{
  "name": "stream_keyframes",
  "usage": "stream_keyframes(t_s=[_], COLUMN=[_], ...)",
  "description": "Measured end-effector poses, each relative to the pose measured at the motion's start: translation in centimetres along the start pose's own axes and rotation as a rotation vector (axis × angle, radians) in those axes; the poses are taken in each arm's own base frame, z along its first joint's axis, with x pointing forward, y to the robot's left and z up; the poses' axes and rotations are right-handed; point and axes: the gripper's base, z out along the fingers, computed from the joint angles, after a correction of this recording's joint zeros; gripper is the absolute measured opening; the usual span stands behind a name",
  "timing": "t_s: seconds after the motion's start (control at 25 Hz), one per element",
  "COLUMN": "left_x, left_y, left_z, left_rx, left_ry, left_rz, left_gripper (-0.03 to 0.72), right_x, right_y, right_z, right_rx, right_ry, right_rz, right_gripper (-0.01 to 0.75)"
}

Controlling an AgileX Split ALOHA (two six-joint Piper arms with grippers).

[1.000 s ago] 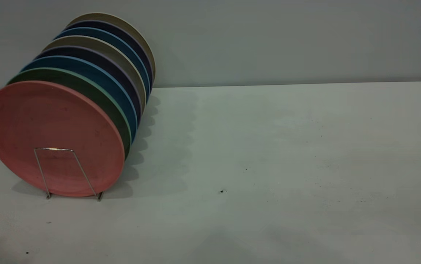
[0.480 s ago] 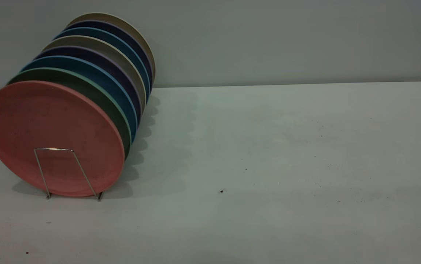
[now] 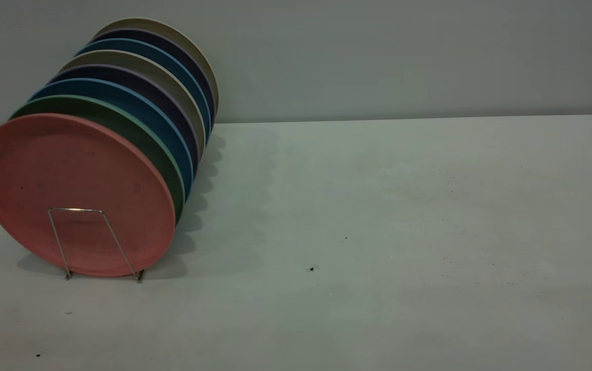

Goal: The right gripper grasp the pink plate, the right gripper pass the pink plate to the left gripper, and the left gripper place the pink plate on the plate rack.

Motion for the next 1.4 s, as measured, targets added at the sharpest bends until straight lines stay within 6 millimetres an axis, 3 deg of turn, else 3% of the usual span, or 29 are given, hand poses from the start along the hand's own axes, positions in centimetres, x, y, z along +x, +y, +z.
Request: stream_keyframes(t_s=[0.12, 0.4, 0.8, 1.4], left_x=[2.0, 5.1, 9.4, 9.9], left_y=[-0.2, -1.1, -2.3, -2.5], left_z=[0.1, -1.9, -3.2, -3.2], left_rx=[-0.047, -0.102, -0.149, -0.184], left_ry=[-0.05, -0.316, -0.619, -0.646], left_rz=[-0.044, -0.137, -0.123, -0.168], left_gripper=[0.578, 0.578, 0.578, 0.578], right_x=[0.0, 0.0, 0.0, 0.0], right_y=[0.0, 0.0, 0.0, -0.1], right_z=[0.0, 0.0, 0.0, 0.0], right_rx=[0.0, -0.001, -0.034, -0.078], right_ry=[0.0, 0.0, 0.0, -0.001], right_rz=[0.0, 0.0, -0.02, -0.047], right_gripper=[0.517, 0.517, 0.517, 0.517])
